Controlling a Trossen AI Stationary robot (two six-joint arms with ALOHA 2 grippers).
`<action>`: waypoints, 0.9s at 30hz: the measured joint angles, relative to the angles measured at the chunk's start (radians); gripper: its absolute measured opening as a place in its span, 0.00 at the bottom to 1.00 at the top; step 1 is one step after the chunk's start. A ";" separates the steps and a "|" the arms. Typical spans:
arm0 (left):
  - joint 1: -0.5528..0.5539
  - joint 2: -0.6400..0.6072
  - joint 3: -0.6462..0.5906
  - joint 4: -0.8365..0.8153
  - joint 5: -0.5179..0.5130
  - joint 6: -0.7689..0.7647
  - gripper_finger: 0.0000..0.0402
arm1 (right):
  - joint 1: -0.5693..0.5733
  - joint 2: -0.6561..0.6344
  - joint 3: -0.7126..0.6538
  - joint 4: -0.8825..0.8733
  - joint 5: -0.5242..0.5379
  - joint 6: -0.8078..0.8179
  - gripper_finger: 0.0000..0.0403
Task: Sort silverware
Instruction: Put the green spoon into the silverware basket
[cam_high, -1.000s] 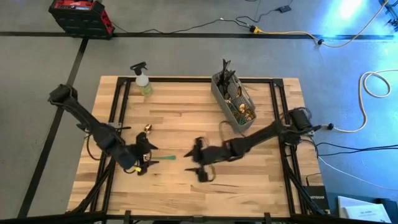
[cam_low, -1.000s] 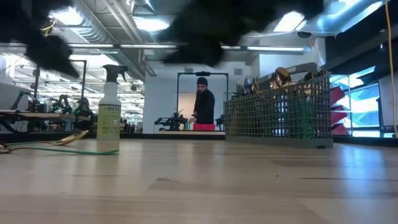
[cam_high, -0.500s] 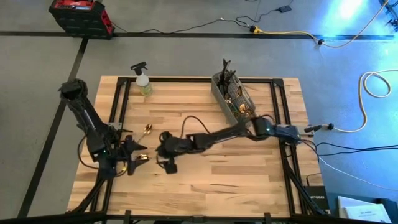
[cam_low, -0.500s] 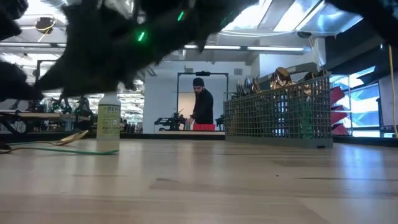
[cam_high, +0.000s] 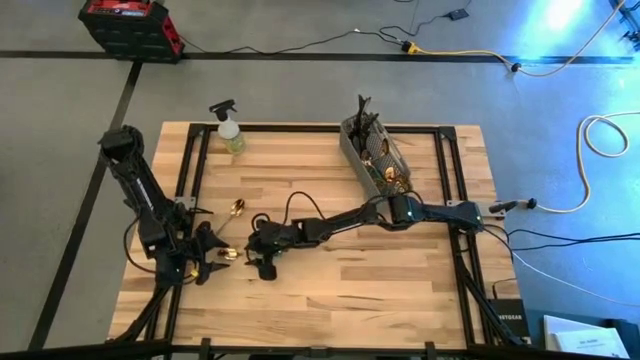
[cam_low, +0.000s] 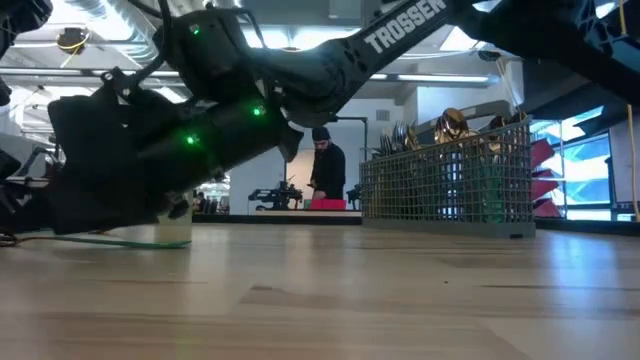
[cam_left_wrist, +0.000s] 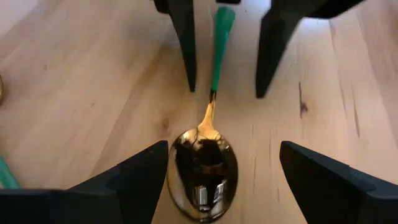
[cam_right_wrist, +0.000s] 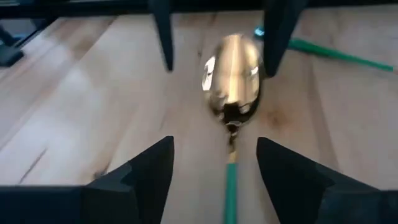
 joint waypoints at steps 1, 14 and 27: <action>0.000 0.004 0.000 -0.002 0.008 0.008 0.73 | 0.000 0.001 0.000 -0.016 0.009 -0.001 0.48; 0.000 0.018 0.000 -0.020 0.004 0.006 0.73 | 0.000 -0.001 0.002 -0.087 0.053 -0.012 0.11; 0.000 -0.022 0.052 0.009 -0.223 0.123 0.73 | 0.015 -0.106 -0.003 -0.394 0.021 -0.041 0.01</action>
